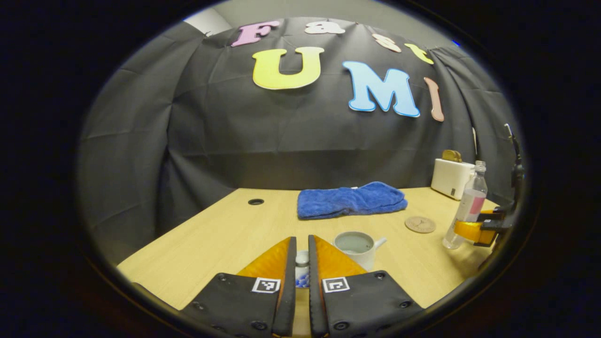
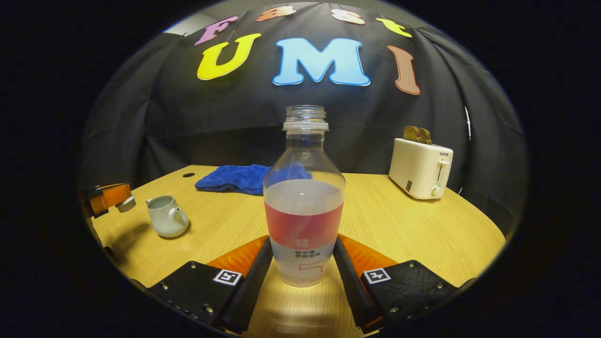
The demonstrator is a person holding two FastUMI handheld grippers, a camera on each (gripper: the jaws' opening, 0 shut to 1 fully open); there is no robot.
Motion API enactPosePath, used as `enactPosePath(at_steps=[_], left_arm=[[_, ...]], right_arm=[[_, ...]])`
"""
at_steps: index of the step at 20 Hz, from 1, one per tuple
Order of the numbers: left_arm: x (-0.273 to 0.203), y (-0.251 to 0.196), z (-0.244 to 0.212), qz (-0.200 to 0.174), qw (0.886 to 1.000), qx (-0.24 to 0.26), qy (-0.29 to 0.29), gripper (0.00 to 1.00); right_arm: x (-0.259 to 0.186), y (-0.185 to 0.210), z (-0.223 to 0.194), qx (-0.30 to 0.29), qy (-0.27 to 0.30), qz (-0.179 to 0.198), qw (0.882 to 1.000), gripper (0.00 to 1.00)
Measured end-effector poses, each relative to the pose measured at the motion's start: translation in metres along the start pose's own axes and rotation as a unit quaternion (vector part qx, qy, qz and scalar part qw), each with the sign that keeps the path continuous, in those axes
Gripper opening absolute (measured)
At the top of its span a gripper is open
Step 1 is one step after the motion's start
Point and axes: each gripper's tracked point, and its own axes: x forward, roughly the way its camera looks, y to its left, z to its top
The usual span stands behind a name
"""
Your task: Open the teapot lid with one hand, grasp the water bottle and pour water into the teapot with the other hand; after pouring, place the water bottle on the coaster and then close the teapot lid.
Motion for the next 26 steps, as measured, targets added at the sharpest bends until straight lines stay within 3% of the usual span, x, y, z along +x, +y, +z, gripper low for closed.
enactPosePath(at_steps=[3,4,6,10,14,19,26], left_arm=[[0.000,0.003,-0.003,0.000,1.000,-0.004,0.002,0.20],[0.001,0.003,-0.004,0.000,1.000,-0.005,0.003,0.20],[0.000,0.003,-0.003,-0.002,1.000,-0.007,0.003,0.20],[-0.001,0.004,-0.005,-0.003,1.000,-0.005,0.004,0.19],[-0.004,0.007,-0.006,-0.001,1.000,-0.009,0.005,0.20],[-0.006,0.017,-0.009,0.005,1.000,-0.013,0.008,0.19],[-0.007,0.025,-0.012,0.011,1.000,-0.015,0.012,0.20]], right_arm=[[0.005,0.001,-0.002,-0.003,0.005,0.003,1.000,0.78],[0.005,0.001,-0.001,-0.007,0.008,0.003,1.000,0.73],[0.008,0.003,0.001,-0.020,0.012,0.005,1.000,0.76],[0.015,0.005,0.015,-0.093,0.014,-0.001,0.996,0.76],[0.027,0.013,0.027,-0.179,0.025,0.000,0.983,0.76],[0.043,0.029,0.046,-0.307,0.017,-0.007,0.952,0.76],[0.056,0.074,0.054,-0.468,-0.009,-0.002,0.884,0.76]])
